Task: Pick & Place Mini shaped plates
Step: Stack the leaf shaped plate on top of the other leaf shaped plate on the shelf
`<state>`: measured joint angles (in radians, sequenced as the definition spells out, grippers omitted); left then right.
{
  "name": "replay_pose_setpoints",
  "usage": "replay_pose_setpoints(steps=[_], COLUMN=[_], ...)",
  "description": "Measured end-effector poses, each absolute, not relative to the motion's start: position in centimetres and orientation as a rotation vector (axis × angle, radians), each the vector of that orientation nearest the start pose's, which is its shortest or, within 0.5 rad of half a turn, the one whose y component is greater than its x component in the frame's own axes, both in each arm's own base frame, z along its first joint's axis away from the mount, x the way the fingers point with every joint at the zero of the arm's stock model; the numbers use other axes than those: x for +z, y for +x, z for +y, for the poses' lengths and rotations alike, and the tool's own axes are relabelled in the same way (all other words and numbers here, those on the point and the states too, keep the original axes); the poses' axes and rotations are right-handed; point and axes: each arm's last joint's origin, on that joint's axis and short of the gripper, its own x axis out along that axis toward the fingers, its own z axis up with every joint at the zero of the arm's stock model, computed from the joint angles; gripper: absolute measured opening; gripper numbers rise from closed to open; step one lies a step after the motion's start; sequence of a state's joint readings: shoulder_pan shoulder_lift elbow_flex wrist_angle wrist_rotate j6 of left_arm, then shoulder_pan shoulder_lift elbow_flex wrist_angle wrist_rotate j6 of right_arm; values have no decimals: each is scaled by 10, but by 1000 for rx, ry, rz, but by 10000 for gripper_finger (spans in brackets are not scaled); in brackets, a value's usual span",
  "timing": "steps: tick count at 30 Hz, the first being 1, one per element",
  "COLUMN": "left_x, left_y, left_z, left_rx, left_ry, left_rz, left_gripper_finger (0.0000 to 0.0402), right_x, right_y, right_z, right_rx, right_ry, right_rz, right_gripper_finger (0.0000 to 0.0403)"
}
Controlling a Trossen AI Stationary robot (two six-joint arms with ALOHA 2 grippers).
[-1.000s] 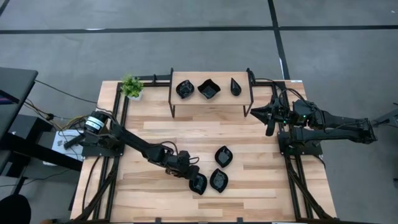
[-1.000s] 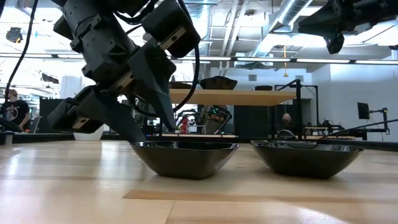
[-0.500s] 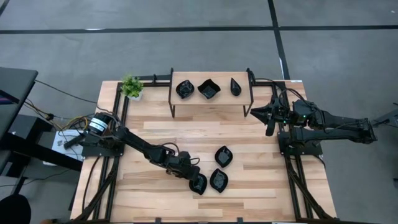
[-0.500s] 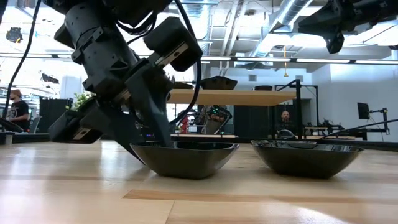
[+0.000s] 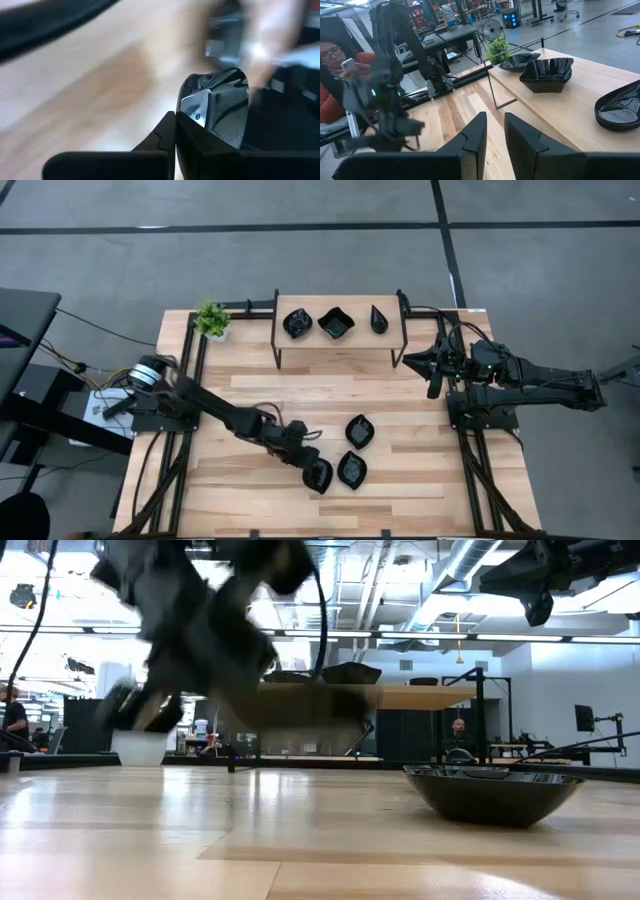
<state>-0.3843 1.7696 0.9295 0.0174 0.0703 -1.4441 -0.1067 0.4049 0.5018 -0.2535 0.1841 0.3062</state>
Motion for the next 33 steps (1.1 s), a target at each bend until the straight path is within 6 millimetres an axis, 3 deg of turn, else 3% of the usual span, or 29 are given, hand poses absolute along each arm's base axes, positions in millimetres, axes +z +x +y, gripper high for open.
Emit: replay_pose_setpoints(steps=[6, 9, 13, 20, 26, 33], left_x=[227, 264, 295, 315, 336, 355], left_y=[305, 290, 264, 239, 244, 249], left_z=[-108, -84, -42, 24, 74, 153], left_rx=[62, 56, 129, 241, 273, 339], left_ry=[-1100, -1053, -995, -964, -863, -725], left_rz=[717, 587, 490, 413, 457, 624], left_gripper_finger=[4, 3, 3, 3, 2, 2], right_x=[276, 276, 276, 276, 277, 277], right_y=[109, 109, 109, 109, 109, 109], right_z=[-17, -17, -17, -17, -17, -17], right_rx=[-312, -312, -312, -312, -313, -313], right_ry=[298, 296, 295, 296, 296, 296], right_rz=[111, 112, 112, 110, 104, 104], right_gripper_finger=[63, 63, 63, 63, 63, 63])
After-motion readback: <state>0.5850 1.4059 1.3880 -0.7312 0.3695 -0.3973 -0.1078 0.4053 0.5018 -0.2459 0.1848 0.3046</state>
